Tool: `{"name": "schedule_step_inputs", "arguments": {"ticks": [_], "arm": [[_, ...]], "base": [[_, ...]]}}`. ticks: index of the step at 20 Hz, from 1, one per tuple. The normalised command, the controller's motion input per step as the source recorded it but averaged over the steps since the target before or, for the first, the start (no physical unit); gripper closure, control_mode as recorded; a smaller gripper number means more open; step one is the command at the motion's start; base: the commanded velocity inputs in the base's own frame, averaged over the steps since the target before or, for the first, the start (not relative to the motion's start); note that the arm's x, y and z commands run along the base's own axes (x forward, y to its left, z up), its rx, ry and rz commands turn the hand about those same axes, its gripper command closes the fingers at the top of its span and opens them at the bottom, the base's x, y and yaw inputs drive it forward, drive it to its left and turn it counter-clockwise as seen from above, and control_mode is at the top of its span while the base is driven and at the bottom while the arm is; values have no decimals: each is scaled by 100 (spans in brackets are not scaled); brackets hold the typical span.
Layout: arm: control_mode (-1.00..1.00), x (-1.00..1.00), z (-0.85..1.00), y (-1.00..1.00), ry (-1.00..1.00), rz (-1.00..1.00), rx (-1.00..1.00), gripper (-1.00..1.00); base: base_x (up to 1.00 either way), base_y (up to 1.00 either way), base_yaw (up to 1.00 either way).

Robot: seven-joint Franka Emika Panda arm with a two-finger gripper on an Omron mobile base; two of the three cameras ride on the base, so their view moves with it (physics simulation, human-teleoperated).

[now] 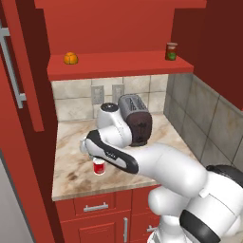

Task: Pick the cans from the counter and place them in their designated side in the cabinet.

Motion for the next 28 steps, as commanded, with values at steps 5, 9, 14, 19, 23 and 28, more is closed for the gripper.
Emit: {"name": "schedule_step_inputs", "arguments": {"ticks": [5,9,14,19,23,28], "arm": [[-100,11,-13,0,-6,0,0,-100],[-100,11,-14,0,-8,0,0,-100],[-100,6,-16,0,-2,0,0,-100],[-100,4,-16,0,0,0,0,-100],[-100,4,-16,1,0,0,0,-100],[-100,6,-17,1,0,0,0,-100]], "base": [[0,0,0],[0,0,0],[0,0,0],[0,0,0],[0,0,0],[0,0,0]]}}
